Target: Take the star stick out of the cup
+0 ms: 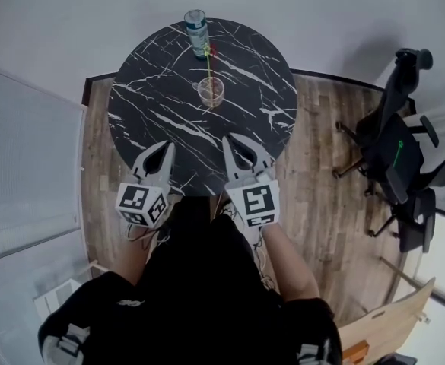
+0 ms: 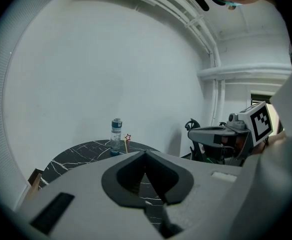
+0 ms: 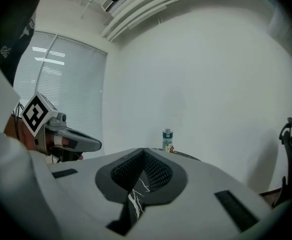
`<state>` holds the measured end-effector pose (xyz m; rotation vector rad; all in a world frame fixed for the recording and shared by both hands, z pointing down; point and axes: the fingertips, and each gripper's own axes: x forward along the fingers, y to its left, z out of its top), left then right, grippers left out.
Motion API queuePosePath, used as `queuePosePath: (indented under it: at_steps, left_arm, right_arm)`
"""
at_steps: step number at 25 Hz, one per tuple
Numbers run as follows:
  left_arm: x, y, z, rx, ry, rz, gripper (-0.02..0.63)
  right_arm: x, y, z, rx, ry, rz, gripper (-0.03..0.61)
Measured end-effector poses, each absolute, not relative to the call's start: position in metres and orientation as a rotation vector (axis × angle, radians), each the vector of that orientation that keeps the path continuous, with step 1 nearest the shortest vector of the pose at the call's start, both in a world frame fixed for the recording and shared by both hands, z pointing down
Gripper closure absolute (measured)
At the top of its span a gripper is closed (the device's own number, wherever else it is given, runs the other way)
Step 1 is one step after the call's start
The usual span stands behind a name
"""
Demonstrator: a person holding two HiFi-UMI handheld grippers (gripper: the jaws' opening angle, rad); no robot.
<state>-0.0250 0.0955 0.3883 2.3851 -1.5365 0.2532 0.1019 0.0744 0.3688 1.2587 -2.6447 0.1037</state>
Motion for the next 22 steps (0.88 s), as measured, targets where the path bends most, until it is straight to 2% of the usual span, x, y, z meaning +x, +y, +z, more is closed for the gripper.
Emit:
queuePosePath:
  at_steps: [22]
  left_arm:
    - [-0.066,-0.058,0.469,2.373,-1.312,0.382,0.615]
  right_arm:
    - [0.050,-0.084,0.453,1.294,-2.440,0.305,0.583]
